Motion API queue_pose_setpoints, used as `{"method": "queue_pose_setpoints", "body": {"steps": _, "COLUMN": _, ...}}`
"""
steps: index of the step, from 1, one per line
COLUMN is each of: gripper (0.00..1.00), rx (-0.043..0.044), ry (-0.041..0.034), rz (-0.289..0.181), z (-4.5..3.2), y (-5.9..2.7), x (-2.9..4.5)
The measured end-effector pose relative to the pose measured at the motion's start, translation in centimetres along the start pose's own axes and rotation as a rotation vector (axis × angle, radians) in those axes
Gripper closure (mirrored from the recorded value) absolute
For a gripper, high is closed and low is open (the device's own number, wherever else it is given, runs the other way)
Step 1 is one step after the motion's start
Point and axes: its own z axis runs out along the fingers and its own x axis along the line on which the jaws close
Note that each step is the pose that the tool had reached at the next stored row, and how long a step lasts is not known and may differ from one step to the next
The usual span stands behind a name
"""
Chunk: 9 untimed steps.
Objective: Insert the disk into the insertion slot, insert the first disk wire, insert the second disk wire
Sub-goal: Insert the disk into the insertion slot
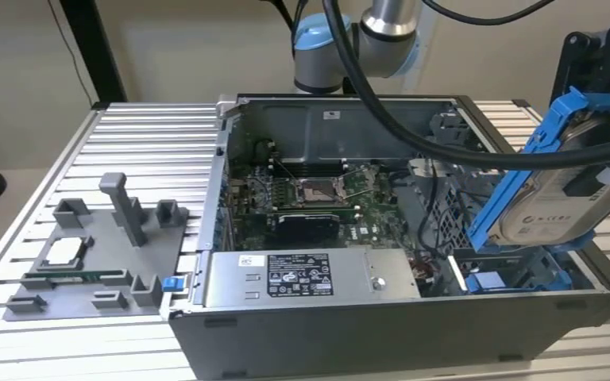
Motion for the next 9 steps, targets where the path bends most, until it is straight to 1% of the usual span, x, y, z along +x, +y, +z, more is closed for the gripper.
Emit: {"method": "queue_pose_setpoints", "body": {"steps": 9, "gripper": 1.00, "rx": 0.0000, "ry": -0.0004, "rz": 0.000, "z": 0.11, "y": -0.02, "x": 0.02}}
